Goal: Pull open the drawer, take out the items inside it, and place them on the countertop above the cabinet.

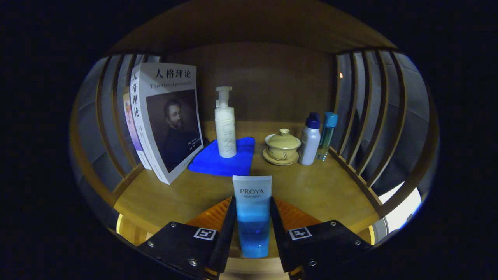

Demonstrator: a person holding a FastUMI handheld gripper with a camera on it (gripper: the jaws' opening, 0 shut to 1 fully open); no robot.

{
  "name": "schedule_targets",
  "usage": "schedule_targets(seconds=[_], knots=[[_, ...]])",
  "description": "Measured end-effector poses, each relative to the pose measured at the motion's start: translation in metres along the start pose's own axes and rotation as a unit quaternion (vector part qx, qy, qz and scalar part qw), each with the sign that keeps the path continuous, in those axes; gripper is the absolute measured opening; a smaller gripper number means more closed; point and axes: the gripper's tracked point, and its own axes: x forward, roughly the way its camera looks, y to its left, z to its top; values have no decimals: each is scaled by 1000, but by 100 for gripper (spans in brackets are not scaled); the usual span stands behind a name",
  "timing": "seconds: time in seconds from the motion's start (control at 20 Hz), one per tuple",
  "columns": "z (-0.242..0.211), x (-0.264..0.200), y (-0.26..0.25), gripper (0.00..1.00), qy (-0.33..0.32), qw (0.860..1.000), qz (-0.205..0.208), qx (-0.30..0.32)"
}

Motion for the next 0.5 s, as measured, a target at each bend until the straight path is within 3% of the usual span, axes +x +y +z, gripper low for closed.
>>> schedule_targets(seconds=[0.15, 0.3, 0.5], knots=[[7, -2, -2, 60, -33, 999, -1, -17], [14, -19, -2, 94, -62, 998, 7, -11], [14, -51, -9, 95, -103, 995, 9, -10]])
